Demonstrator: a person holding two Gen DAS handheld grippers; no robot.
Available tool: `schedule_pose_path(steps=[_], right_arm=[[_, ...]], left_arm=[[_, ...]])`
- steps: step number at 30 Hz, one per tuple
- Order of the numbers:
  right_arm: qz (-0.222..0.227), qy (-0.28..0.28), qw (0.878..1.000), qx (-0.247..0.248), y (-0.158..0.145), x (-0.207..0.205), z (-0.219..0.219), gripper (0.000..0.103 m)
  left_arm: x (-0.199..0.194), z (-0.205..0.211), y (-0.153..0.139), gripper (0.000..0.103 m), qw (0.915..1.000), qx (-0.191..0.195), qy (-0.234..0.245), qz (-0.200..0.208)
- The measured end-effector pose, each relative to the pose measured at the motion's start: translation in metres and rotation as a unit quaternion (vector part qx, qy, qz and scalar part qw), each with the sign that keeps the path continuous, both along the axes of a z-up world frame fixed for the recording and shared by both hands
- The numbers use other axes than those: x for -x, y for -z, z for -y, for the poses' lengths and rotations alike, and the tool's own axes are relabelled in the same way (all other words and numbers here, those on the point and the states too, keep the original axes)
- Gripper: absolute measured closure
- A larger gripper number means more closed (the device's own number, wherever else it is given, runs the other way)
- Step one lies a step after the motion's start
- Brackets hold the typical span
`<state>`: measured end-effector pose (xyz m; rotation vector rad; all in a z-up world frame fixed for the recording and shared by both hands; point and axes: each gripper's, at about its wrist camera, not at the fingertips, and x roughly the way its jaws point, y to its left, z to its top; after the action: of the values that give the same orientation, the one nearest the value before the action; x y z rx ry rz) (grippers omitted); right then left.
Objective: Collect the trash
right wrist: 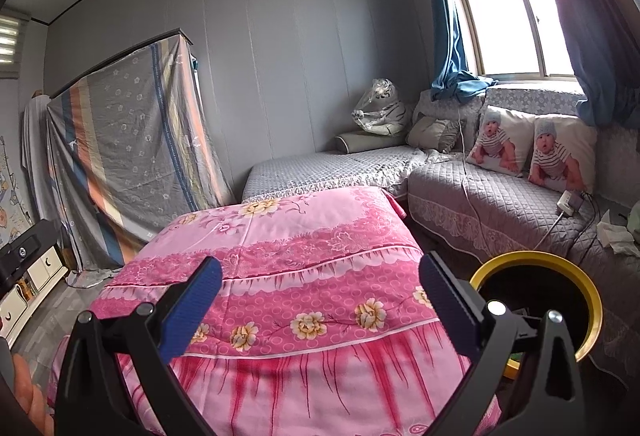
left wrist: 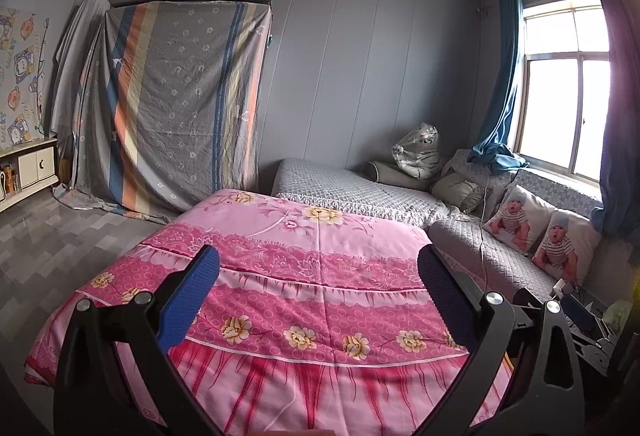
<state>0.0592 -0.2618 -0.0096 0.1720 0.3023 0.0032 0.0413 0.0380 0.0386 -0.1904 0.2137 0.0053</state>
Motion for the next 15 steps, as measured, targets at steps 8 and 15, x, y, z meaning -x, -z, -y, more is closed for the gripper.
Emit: schedule_pose_path(steps=[8, 15], right_arm=[[-0.013, 0.004, 1.000, -0.004, 0.007, -0.004, 0.003, 0.008], [-0.021, 0.007, 1.000, -0.007, 0.011, -0.007, 0.005, 0.008]], left_arm=[[-0.002, 0.001, 0.004, 0.008, 1.0000, -0.002, 0.004, -0.007], [-0.004, 0.003, 0.005, 0.008, 0.9999, -0.004, 0.008, -0.011]])
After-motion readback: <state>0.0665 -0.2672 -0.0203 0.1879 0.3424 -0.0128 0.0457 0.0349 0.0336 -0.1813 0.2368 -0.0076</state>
